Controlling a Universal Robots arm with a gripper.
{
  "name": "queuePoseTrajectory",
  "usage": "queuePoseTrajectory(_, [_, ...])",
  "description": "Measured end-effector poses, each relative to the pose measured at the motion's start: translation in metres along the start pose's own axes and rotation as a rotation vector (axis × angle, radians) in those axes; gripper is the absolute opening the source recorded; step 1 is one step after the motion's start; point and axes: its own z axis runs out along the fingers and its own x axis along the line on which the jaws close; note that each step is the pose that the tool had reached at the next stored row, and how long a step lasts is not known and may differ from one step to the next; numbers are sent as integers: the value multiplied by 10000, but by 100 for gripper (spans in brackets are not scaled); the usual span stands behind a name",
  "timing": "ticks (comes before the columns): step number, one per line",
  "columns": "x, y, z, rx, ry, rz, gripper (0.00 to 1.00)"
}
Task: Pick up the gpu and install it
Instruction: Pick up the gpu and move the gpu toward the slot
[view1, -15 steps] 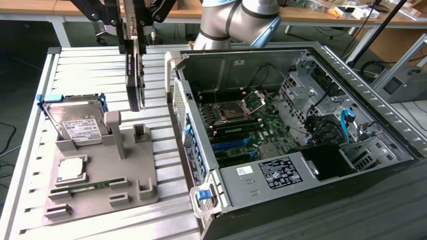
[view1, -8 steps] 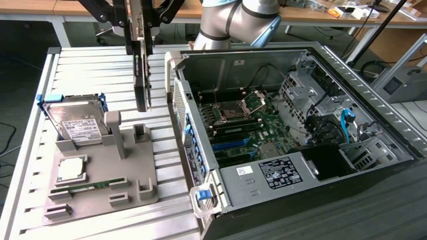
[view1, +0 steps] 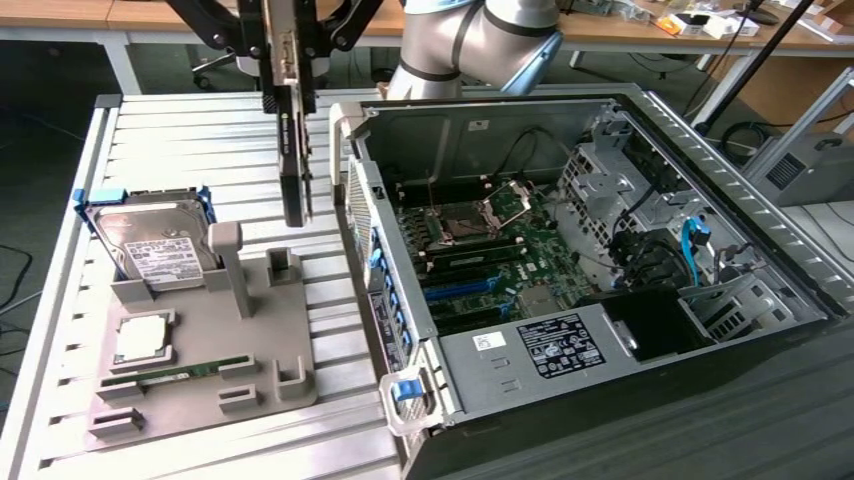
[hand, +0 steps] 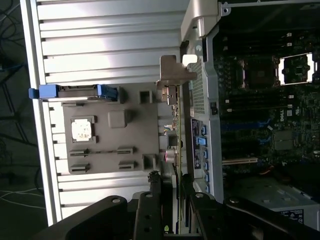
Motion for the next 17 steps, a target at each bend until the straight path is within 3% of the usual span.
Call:
queuePoseTrajectory(11, [-57,4,18,218,-16,-6,27])
queuePoseTrajectory(17, [-77,6,23,294,-21,-8,27])
